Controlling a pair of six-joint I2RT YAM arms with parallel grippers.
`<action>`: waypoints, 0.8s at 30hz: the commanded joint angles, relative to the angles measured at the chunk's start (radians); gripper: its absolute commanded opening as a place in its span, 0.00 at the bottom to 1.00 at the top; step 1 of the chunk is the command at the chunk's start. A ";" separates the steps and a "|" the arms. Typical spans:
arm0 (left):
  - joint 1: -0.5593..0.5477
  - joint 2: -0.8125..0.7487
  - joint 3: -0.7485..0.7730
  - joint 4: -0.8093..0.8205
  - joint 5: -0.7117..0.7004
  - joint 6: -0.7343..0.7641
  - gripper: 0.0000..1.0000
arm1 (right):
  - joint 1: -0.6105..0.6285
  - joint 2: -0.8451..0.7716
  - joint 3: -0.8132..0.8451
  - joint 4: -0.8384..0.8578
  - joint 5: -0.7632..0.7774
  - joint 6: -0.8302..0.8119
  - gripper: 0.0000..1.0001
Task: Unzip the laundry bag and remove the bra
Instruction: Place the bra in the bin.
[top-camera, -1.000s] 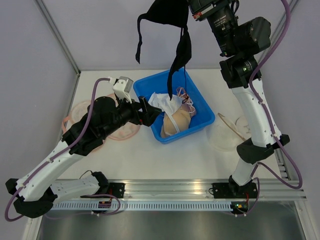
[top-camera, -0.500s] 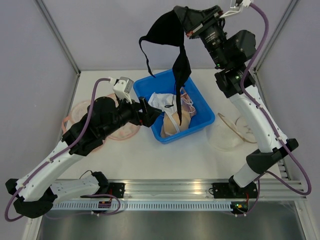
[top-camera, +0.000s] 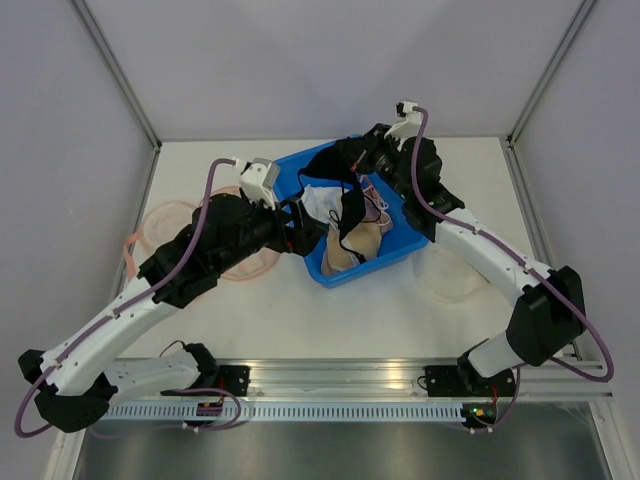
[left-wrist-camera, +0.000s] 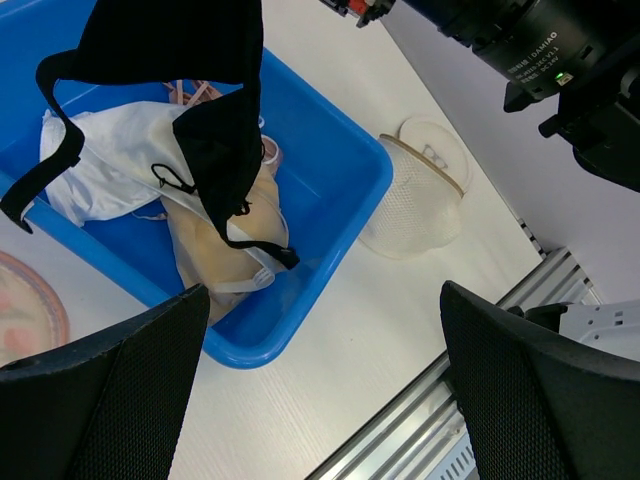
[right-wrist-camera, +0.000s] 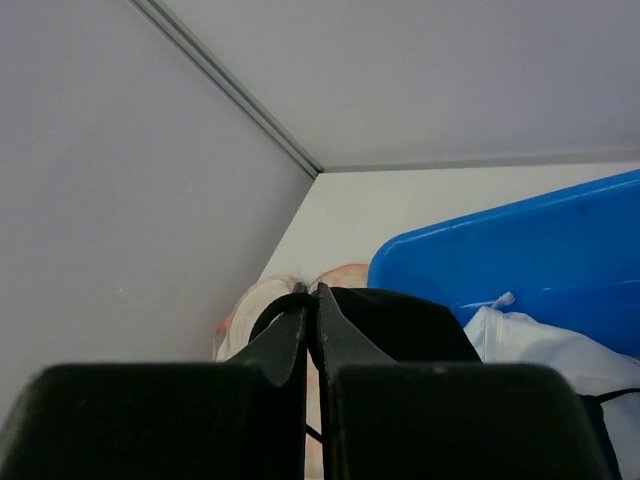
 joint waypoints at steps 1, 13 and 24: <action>0.005 0.018 -0.001 0.038 -0.022 -0.021 0.99 | 0.002 0.029 0.013 0.134 0.028 -0.053 0.00; 0.005 0.074 0.025 0.039 -0.036 -0.031 0.99 | -0.002 0.154 0.010 -0.050 0.277 -0.203 0.01; 0.005 0.196 0.052 0.059 -0.044 -0.057 0.99 | -0.003 0.020 -0.061 -0.341 0.611 -0.271 0.00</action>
